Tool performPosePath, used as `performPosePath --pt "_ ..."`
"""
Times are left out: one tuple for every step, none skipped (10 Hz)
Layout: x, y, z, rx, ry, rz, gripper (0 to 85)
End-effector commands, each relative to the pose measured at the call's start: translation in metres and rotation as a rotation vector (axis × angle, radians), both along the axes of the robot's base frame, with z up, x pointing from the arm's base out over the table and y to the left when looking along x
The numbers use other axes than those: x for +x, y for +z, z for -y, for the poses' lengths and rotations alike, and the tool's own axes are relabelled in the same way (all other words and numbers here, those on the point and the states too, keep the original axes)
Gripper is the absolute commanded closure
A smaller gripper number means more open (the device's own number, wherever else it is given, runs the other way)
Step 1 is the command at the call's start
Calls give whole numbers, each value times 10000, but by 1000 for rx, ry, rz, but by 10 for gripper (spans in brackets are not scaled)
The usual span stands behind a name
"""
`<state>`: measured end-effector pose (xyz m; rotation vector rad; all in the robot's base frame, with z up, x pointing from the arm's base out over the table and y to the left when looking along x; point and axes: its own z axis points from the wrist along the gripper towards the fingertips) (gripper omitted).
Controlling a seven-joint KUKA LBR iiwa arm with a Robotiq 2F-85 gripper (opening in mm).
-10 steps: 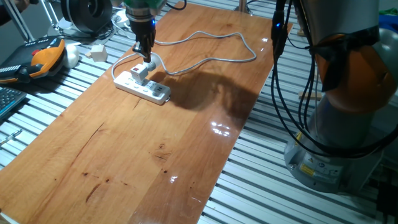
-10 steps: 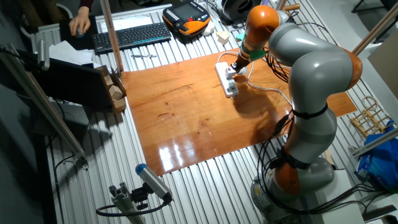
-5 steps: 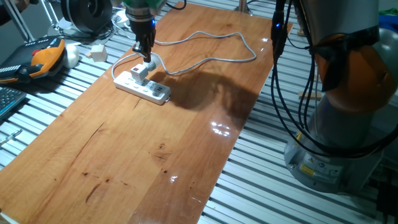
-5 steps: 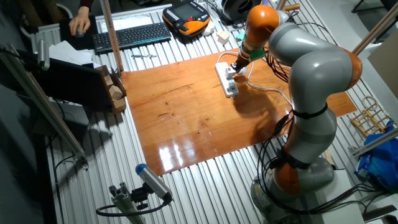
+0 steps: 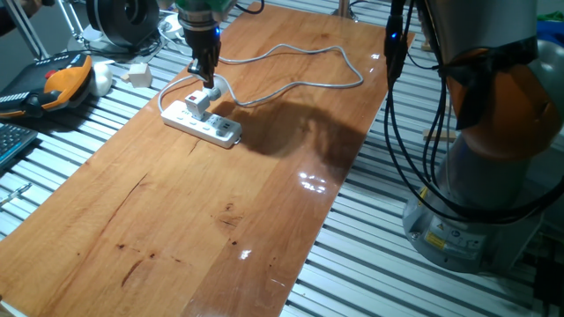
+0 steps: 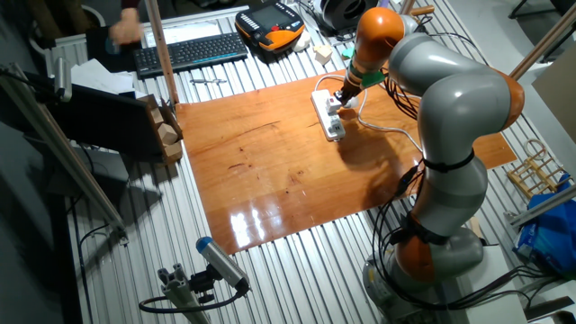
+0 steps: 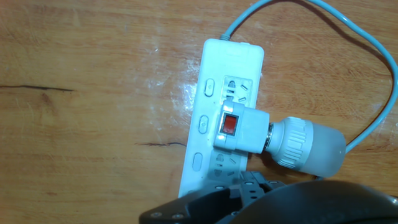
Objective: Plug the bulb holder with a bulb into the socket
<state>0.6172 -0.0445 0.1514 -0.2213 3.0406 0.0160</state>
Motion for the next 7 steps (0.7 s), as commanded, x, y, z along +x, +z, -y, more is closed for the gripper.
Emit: performPosePath --pt "2 0 0 0 -1 0 850" --pt "3 1 2 0 -1 0 850" --pt "8 3 7 5 -4 -3 850" --pt "20 2 11 8 -4 -6 850" --pt "25 2 20 6 -3 -6 850" --pt "33 12 36 3 -1 -6 850" --pt "38 17 48 1 -1 -10 850"
